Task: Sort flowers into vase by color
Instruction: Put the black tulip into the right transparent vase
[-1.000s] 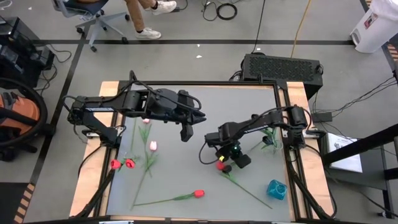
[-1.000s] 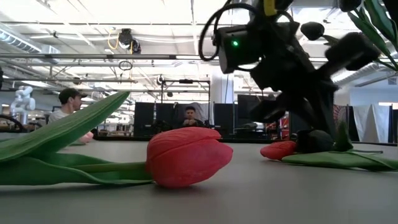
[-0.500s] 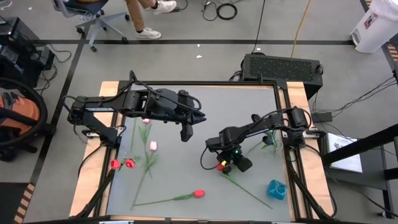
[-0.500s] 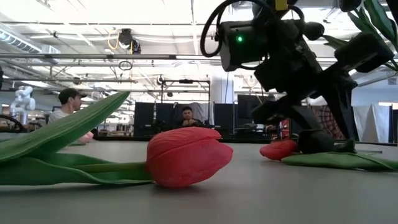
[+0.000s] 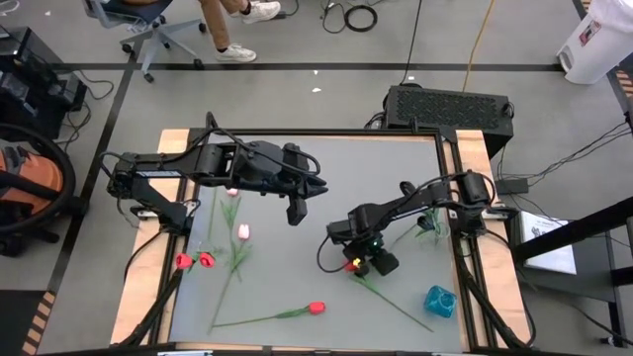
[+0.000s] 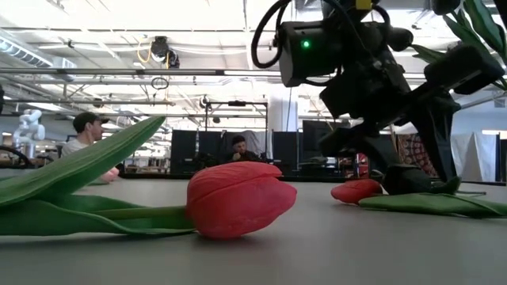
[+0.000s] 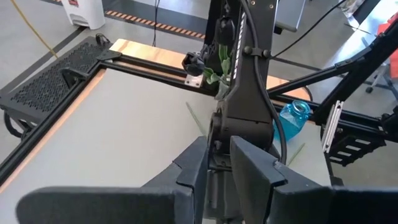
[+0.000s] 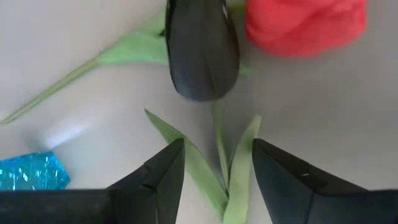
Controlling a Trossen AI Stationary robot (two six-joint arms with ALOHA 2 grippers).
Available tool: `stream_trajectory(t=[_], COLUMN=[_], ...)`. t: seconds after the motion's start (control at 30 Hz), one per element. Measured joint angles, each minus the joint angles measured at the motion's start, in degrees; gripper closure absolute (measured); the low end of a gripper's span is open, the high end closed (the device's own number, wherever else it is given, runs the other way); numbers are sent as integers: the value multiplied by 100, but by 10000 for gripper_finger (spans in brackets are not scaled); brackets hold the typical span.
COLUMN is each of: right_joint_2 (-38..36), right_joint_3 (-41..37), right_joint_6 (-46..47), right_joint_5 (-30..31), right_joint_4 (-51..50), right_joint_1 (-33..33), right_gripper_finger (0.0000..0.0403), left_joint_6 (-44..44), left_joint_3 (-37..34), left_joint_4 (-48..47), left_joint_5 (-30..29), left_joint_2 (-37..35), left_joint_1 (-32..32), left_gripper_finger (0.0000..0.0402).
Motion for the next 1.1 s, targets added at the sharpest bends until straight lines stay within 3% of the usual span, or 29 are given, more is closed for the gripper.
stream_trajectory(t=[0.43,0.97,1.1], right_joint_2=[0,0,0], right_joint_3=[0,0,0], right_joint_6=[167,164,153], right_joint_5=[7,4,3], right_joint_4=[175,157,147], right_joint_1=[92,118,118], right_gripper_finger=[230,387,397], left_joint_6=[-9,-13,-11], left_joint_3=[0,0,0], left_joint_4=[2,2,2], left_joint_5=[93,109,109], left_joint_2=[0,0,0], left_joint_1=[0,0,0], left_gripper_finger=[324,324,324])
